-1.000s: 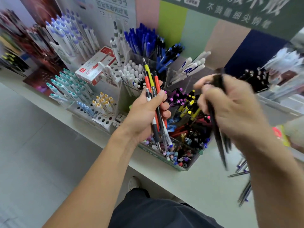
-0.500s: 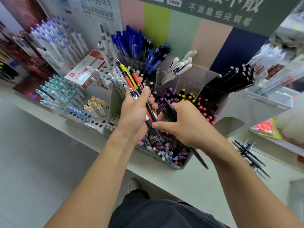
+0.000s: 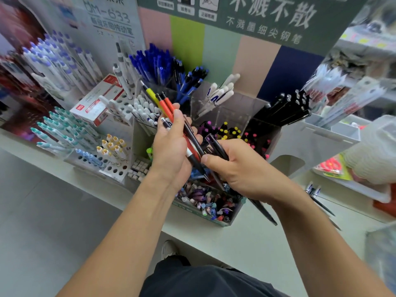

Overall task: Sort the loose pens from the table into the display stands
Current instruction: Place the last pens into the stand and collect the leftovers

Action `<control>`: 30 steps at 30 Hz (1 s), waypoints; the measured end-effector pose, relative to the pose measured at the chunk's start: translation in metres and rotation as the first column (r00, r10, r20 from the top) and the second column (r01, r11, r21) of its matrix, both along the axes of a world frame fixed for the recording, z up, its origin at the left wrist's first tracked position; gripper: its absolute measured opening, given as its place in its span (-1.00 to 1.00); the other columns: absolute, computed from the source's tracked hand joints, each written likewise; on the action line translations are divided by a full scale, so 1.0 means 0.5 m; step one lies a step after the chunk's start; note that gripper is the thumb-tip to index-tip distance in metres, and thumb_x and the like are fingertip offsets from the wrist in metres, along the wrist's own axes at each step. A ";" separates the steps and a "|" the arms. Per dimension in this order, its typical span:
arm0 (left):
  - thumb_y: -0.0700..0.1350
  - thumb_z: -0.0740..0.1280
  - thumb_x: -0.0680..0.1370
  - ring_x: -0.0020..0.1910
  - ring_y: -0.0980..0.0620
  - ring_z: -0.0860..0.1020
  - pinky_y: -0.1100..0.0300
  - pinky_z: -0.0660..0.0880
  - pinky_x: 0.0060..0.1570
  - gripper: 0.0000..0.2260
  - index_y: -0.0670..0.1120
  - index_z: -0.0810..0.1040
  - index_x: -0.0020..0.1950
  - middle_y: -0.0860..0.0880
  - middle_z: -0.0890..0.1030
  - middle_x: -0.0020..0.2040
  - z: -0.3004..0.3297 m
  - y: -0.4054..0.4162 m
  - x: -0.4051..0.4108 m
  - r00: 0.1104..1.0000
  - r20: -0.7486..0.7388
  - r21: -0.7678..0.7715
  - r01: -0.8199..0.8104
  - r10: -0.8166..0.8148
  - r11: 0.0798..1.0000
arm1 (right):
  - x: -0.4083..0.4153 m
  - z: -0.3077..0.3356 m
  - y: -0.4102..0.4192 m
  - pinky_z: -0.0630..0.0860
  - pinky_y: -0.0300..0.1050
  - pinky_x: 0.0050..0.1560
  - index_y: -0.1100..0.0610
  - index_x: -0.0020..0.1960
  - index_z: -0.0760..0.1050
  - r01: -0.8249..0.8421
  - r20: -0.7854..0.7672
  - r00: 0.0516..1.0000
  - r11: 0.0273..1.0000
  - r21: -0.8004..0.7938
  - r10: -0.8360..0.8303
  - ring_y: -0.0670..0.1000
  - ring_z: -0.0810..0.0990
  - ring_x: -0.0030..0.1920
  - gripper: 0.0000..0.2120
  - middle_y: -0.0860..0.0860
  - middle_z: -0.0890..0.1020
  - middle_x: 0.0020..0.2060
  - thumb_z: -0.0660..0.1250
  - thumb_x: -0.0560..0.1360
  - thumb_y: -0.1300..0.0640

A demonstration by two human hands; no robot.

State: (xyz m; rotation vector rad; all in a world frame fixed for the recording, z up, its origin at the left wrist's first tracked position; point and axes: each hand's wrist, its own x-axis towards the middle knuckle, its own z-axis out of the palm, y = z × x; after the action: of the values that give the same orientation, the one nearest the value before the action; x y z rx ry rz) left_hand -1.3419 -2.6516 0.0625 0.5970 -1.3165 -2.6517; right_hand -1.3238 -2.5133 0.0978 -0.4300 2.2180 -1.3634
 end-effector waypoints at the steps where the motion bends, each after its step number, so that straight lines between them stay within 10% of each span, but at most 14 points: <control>1: -0.04 0.22 0.70 -0.38 0.15 0.51 0.25 0.51 -0.35 -0.62 -0.06 0.35 0.52 0.02 0.51 -0.19 0.000 0.006 -0.002 1.000 0.025 0.010 -0.017 0.017 1.000 | 0.005 0.004 0.003 0.22 -0.06 -0.41 0.15 -0.27 0.36 0.018 -0.026 1.000 1.000 0.003 -0.018 0.00 0.27 -0.44 -0.70 0.02 0.35 -0.45 0.24 0.65 0.21; 8: -0.05 0.24 0.69 -0.37 0.15 0.46 0.24 0.47 -0.33 -0.87 0.00 0.51 0.21 0.05 0.48 -0.26 0.008 0.032 -0.004 0.998 -0.003 -0.143 0.063 -0.064 0.988 | 0.010 -0.007 0.018 0.21 -0.08 -0.44 0.29 -0.30 0.34 0.114 -0.038 0.993 0.993 -0.043 -0.116 0.04 0.26 -0.46 -0.55 0.08 0.34 -0.47 0.26 0.66 0.05; 12: -0.16 0.27 0.67 -0.42 0.13 0.31 0.30 0.31 -0.46 -0.97 -0.05 0.49 0.09 0.02 0.39 -0.26 0.012 0.017 -0.004 0.972 -0.067 -0.237 0.202 -0.223 0.950 | 0.003 -0.006 0.041 0.18 -0.16 -0.46 -0.01 -0.40 0.48 0.143 0.019 0.990 0.984 -0.108 -0.142 0.04 0.24 -0.46 -0.59 0.06 0.34 -0.47 0.30 0.64 0.09; 17: -0.22 0.34 0.63 -0.45 0.10 0.34 0.24 0.34 -0.49 -0.92 -0.05 0.51 0.06 -0.01 0.41 -0.31 0.017 0.026 0.001 0.940 -0.087 -0.364 0.279 -0.331 0.889 | -0.008 -0.002 0.037 0.46 -0.40 -0.21 0.06 -0.12 0.68 0.193 0.038 0.981 0.958 -0.211 -0.190 -0.21 0.60 -0.33 -0.77 -0.13 0.66 -0.38 0.30 0.63 0.20; 21: -0.14 0.33 0.63 -0.44 0.11 0.32 0.26 0.31 -0.48 -0.96 -0.06 0.52 0.08 0.01 0.48 -0.30 0.018 0.029 0.005 0.946 -0.102 -0.277 0.268 -0.306 0.923 | -0.009 0.017 0.045 0.30 -0.26 -0.46 0.03 -0.44 0.44 0.316 -0.022 0.943 0.916 -0.248 -0.331 -0.12 0.33 -0.56 -0.53 -0.10 0.41 -0.58 0.27 0.66 0.16; 30: -0.14 0.32 0.64 -0.43 0.12 0.31 0.31 0.28 -0.47 -0.96 -0.05 0.51 0.08 -0.01 0.48 -0.24 -0.001 0.037 0.015 0.928 -0.079 -0.140 0.352 -0.364 0.926 | -0.134 0.163 0.121 0.54 0.04 -0.15 0.19 -0.21 0.38 0.325 0.050 0.668 0.230 -0.917 -0.743 0.07 0.49 -0.37 -0.68 0.10 0.49 -0.39 0.16 0.70 0.11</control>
State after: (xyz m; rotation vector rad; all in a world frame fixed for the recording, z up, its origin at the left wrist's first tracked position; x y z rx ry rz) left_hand -1.3343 -2.6329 0.0620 0.2121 -1.6835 -2.7993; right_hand -1.3910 -2.4528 0.1794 -0.2296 1.7394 -3.1619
